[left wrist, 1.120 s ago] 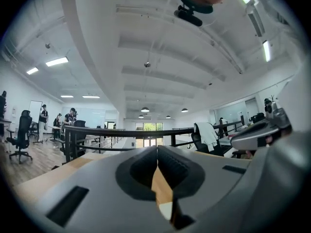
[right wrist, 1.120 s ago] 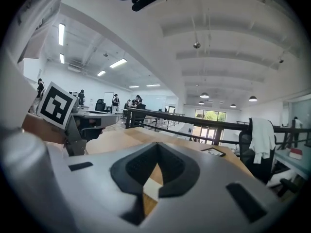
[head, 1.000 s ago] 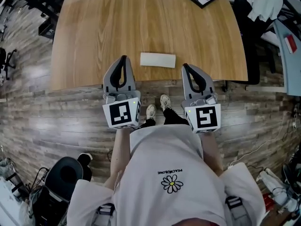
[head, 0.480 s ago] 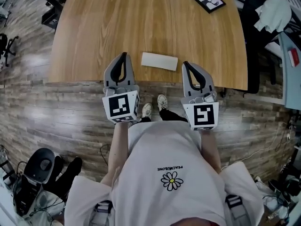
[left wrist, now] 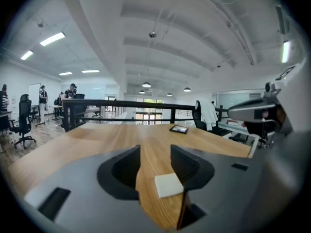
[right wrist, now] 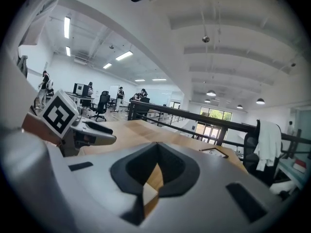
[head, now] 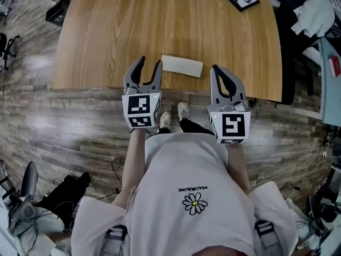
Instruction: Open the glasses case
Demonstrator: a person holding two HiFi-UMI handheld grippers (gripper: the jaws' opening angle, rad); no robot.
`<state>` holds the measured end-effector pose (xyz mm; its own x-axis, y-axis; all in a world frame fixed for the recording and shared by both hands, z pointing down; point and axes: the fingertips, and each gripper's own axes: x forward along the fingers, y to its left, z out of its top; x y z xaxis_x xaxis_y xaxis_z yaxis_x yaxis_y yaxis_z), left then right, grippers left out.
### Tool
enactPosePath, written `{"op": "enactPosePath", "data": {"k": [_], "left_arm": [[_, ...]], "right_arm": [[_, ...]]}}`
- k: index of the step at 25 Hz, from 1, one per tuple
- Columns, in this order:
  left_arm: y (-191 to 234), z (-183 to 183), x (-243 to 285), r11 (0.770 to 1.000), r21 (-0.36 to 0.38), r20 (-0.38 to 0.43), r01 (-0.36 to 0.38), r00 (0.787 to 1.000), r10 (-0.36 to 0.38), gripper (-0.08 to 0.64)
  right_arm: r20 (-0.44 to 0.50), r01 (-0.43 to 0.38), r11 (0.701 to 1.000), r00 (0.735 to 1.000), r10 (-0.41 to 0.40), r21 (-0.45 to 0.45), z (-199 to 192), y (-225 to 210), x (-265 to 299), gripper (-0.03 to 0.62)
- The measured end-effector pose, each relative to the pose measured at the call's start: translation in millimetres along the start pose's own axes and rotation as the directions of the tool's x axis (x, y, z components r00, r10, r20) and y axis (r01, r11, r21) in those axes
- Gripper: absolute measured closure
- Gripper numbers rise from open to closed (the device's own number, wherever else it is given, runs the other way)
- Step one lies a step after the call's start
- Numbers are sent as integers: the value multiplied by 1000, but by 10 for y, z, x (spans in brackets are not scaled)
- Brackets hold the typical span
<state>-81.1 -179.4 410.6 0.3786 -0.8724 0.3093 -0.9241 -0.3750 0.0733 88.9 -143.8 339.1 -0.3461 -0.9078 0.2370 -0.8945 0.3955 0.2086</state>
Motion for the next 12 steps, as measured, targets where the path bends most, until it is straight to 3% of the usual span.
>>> {"op": "enactPosePath", "data": {"k": [3, 7, 10, 12], "left_arm": [[-79, -383, 105, 997, -48, -135, 59, 989, -65, 353], [-196, -835, 207, 988, -53, -303, 145, 940, -155, 378], [-196, -1042, 251, 988, -18, -374, 153, 915, -148, 393], [-197, -1147, 270, 988, -34, -428, 153, 891, -153, 393]], "right_arm": [[-22, 1, 1000, 1000, -1, 6, -67, -15, -8, 584], [-40, -2, 1000, 999, 3, 14, -140, -18, -18, 584], [-53, -20, 1000, 998, 21, 14, -183, -11, -17, 584], [-69, -21, 1000, 997, 22, 7, -224, -29, -17, 584]]}}
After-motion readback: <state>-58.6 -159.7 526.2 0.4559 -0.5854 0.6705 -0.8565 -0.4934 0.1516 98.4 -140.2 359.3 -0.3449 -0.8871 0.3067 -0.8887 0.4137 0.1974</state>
